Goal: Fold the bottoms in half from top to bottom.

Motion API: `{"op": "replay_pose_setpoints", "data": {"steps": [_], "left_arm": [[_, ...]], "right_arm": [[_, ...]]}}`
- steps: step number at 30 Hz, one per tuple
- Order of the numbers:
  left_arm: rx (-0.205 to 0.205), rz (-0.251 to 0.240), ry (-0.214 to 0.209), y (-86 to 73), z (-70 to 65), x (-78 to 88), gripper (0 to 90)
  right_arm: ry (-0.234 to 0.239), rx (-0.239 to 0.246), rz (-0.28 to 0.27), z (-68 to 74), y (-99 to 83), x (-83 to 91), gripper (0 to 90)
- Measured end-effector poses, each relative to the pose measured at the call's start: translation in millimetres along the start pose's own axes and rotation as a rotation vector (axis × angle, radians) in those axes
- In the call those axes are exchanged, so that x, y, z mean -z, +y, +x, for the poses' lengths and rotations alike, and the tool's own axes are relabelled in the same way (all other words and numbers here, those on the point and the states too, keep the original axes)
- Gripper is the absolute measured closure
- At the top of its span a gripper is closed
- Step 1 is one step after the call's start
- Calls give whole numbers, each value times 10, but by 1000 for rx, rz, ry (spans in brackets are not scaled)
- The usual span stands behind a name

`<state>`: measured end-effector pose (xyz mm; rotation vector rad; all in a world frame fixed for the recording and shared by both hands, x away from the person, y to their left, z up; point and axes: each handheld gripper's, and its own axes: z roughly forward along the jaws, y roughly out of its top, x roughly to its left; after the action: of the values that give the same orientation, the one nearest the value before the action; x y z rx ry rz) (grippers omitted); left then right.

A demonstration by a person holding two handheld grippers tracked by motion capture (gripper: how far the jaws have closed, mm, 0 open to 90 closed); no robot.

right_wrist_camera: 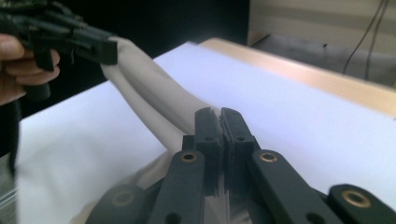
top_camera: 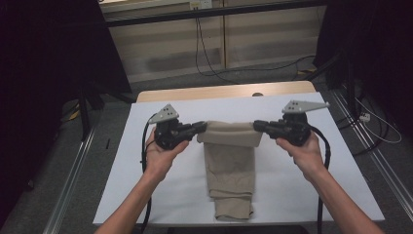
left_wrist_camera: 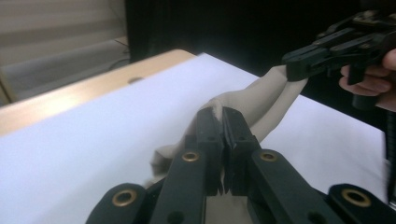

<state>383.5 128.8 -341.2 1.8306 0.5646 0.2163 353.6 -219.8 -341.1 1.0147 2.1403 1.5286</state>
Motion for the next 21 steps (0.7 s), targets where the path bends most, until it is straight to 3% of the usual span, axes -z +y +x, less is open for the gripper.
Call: {"op": "replay_pose_setpoints", "data": {"steps": [8, 14, 21], "left_arm": [[-15, 76, -72, -418, -358, 149, 872], [-10, 130, -115, -632, -566, 254, 870], [-18, 196, -143, -860, -666, 316, 870]], "right_arm": [[58, -16, 55, 317, -530, 184, 863], [87, -23, 71, 528, -748, 312, 862], [115, -13, 137, 728, -1043, 297, 857]]}}
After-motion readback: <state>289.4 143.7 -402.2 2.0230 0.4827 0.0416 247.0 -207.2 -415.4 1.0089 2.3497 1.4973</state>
